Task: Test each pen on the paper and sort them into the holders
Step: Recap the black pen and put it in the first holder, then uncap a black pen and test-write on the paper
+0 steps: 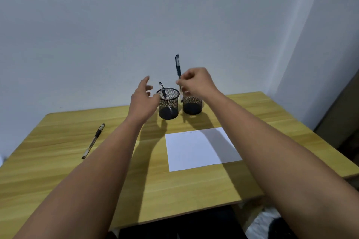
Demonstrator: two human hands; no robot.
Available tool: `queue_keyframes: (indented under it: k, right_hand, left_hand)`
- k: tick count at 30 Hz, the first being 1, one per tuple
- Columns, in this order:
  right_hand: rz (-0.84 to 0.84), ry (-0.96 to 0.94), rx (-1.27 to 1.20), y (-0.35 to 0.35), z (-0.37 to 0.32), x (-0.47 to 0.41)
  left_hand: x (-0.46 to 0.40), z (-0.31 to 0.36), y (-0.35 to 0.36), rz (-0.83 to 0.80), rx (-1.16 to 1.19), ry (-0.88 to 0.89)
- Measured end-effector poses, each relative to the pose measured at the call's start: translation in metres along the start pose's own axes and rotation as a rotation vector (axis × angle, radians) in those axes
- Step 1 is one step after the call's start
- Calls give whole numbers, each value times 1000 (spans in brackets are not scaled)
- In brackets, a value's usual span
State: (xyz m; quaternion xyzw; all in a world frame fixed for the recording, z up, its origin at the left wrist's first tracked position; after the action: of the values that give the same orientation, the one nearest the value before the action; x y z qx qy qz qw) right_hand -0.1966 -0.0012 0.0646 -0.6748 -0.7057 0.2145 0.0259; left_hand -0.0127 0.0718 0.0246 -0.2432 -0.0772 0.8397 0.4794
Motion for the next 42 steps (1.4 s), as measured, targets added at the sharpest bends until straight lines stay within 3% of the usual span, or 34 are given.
queue_keyframes:
  k: [7, 18, 23, 29, 36, 42]
  right_hand:
    - [83, -132, 181, 26, -6, -49]
    - [-56, -112, 693, 79, 37, -74]
    - [-41, -125, 677, 75, 22, -67]
    - [-27, -161, 578, 82, -18, -37]
    - [-236, -146, 513, 140, -50, 10]
    - [-438, -96, 514, 216, -29, 45]
  left_hand:
    - [-24, -52, 31, -138, -58, -124]
    - [-40, -79, 56, -112, -93, -3]
    - [-36, -73, 34, -140, -198, -20]
    - [-31, -64, -44, -64, -352, -12]
    - [-20, -81, -140, -5, -580, 9]
    - [-16, -126, -170, -93, -737, 20]
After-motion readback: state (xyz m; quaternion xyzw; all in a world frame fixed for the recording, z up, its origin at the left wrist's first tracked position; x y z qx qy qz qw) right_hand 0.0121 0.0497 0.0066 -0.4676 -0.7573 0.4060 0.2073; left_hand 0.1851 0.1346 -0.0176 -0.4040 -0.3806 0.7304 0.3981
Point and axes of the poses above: each hand's wrist, its own x-axis away from the middle knuckle, its own y-axis out of the palm, z = x × y, the point moved 3 cm from there along -x, towards the middle knuckle, and after that the axes turned 5 degrees about z, right-handed, at the moved point
